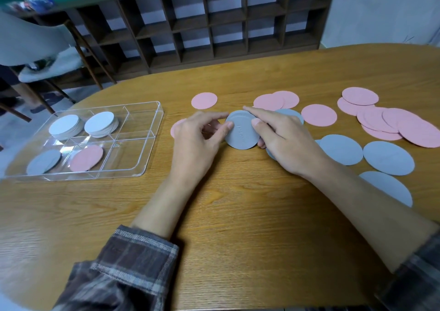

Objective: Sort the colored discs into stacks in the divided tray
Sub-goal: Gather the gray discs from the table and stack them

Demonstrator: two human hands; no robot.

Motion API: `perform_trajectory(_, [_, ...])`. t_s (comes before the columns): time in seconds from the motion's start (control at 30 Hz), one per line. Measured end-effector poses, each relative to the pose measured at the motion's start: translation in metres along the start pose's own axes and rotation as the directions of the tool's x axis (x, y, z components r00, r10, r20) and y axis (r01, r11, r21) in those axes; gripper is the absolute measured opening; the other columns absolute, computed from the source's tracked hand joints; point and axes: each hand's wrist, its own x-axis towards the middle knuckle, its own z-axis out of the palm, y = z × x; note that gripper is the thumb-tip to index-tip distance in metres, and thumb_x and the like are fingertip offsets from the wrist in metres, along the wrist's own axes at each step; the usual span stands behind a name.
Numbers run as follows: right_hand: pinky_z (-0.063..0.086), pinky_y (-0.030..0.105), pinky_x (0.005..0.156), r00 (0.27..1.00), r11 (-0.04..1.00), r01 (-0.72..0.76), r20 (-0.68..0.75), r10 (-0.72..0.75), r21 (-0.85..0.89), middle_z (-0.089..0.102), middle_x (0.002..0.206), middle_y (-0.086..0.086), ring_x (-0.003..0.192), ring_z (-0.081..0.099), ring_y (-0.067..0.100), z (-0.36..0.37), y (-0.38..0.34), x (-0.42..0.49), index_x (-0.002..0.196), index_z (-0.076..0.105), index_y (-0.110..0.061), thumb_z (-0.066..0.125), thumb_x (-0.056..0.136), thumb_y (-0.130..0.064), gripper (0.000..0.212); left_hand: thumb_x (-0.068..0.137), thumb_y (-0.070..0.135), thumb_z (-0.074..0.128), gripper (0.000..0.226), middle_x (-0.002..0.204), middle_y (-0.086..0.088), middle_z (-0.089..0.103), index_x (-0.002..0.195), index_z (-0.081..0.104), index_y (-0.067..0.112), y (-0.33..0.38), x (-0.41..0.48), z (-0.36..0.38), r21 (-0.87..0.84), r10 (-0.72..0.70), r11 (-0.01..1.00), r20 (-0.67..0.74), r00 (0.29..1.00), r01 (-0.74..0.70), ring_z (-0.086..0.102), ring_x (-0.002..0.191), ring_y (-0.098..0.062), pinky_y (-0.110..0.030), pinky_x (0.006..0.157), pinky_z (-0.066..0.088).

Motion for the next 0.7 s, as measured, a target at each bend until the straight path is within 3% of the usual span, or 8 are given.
perform_trajectory(0.1, [0.033, 0.003, 0.077, 0.999, 0.996, 0.041, 0.035, -0.038, -0.083, 0.052, 0.09, -0.015, 0.083, 0.047, -0.002, 0.003, 0.0, -0.001, 0.157, 0.04, -0.021, 0.047, 0.107, -0.033, 0.051, 0.091, 0.029, 0.08, 0.015, 0.09, 0.012, 0.072, 0.104, 0.081, 0.023, 0.0, 0.0, -0.001, -0.019, -0.031, 0.999, -0.005, 0.999, 0.031, 0.067, 0.064, -0.005, -0.021, 0.072, 0.053])
perform_trajectory(0.2, [0.031, 0.012, 0.081, 0.994, 0.985, 0.082, 0.086, -0.069, -0.155, 0.053, 0.105, -0.005, 0.095, 0.045, 0.004, 0.004, 0.001, 0.0, 0.16, 0.031, -0.016, 0.046, 0.108, -0.027, 0.056, 0.09, 0.036, 0.079, 0.015, 0.089, 0.013, 0.078, 0.101, 0.081, 0.026, -0.001, -0.002, -0.002, 0.005, -0.024, 1.0, -0.016, 1.0, 0.024, 0.07, 0.063, -0.005, -0.041, 0.082, 0.058])
perform_trajectory(0.3, [0.032, 0.016, 0.089, 0.995, 0.981, 0.092, 0.052, -0.085, -0.173, 0.062, 0.125, 0.001, 0.113, 0.052, 0.014, 0.002, 0.001, -0.001, 0.153, 0.043, -0.016, 0.049, 0.107, -0.022, 0.047, 0.089, 0.033, 0.081, 0.018, 0.094, 0.01, 0.08, 0.098, 0.083, 0.018, 0.001, -0.003, -0.001, 0.044, 0.039, 0.998, -0.063, 0.997, -0.036, 0.07, 0.067, -0.004, -0.036, 0.077, 0.059])
perform_trajectory(0.33, [0.033, 0.014, 0.087, 0.995, 0.982, 0.097, 0.036, -0.092, -0.162, 0.064, 0.124, 0.0, 0.111, 0.053, 0.012, 0.001, 0.0, -0.002, 0.147, 0.05, -0.016, 0.051, 0.106, -0.021, 0.041, 0.088, 0.032, 0.081, 0.018, 0.094, 0.008, 0.081, 0.097, 0.083, 0.016, 0.002, -0.003, -0.001, 0.06, 0.065, 0.996, -0.074, 0.995, -0.061, 0.07, 0.067, -0.005, -0.035, 0.076, 0.059])
perform_trajectory(0.4, [0.035, 0.01, 0.075, 0.995, 0.985, 0.095, 0.021, -0.093, -0.141, 0.064, 0.103, -0.005, 0.086, 0.052, 0.005, -0.001, 0.0, -0.005, 0.134, 0.058, -0.018, 0.054, 0.104, -0.019, 0.03, 0.089, 0.031, 0.082, 0.019, 0.092, 0.005, 0.081, 0.098, 0.083, 0.016, 0.007, -0.005, 0.0, 0.082, 0.098, 0.992, -0.072, 0.993, -0.092, 0.069, 0.067, -0.005, -0.026, 0.073, 0.057])
perform_trajectory(0.5, [0.041, 0.02, 0.066, 1.0, 0.995, 0.021, 0.002, -0.021, -0.101, 0.065, 0.087, -0.001, 0.073, 0.054, 0.009, -0.014, 0.005, -0.006, 0.126, 0.061, -0.024, 0.058, 0.101, -0.019, 0.026, 0.089, 0.033, 0.082, 0.025, 0.093, 0.004, 0.077, 0.11, 0.08, 0.019, 0.013, -0.011, 0.006, 0.038, 0.059, 0.998, -0.003, 0.998, -0.058, 0.068, 0.069, -0.005, -0.011, 0.068, 0.048])
perform_trajectory(0.6, [0.039, 0.013, 0.067, 1.0, 0.994, -0.013, -0.03, 0.01, -0.104, 0.07, 0.093, 0.003, 0.077, 0.056, 0.01, -0.035, 0.014, -0.012, 0.122, 0.063, -0.025, 0.058, 0.1, -0.019, 0.024, 0.088, 0.037, 0.082, 0.04, 0.095, 0.008, 0.07, 0.123, 0.07, 0.024, 0.017, -0.016, 0.018, 0.008, 0.014, 1.0, 0.075, 0.997, -0.015, 0.065, 0.069, -0.009, -0.022, 0.067, 0.053])
perform_trajectory(0.7, [0.038, 0.008, 0.067, 0.995, 0.993, -0.048, -0.092, 0.038, -0.106, 0.071, 0.095, 0.001, 0.078, 0.059, 0.015, -0.059, 0.025, -0.021, 0.121, 0.065, -0.024, 0.059, 0.099, -0.016, 0.024, 0.085, 0.04, 0.084, 0.037, 0.096, 0.007, 0.071, 0.117, 0.073, 0.023, 0.025, -0.021, 0.029, 0.007, 0.043, 0.999, 0.224, 0.974, -0.046, 0.062, 0.077, -0.006, -0.024, 0.075, 0.05])
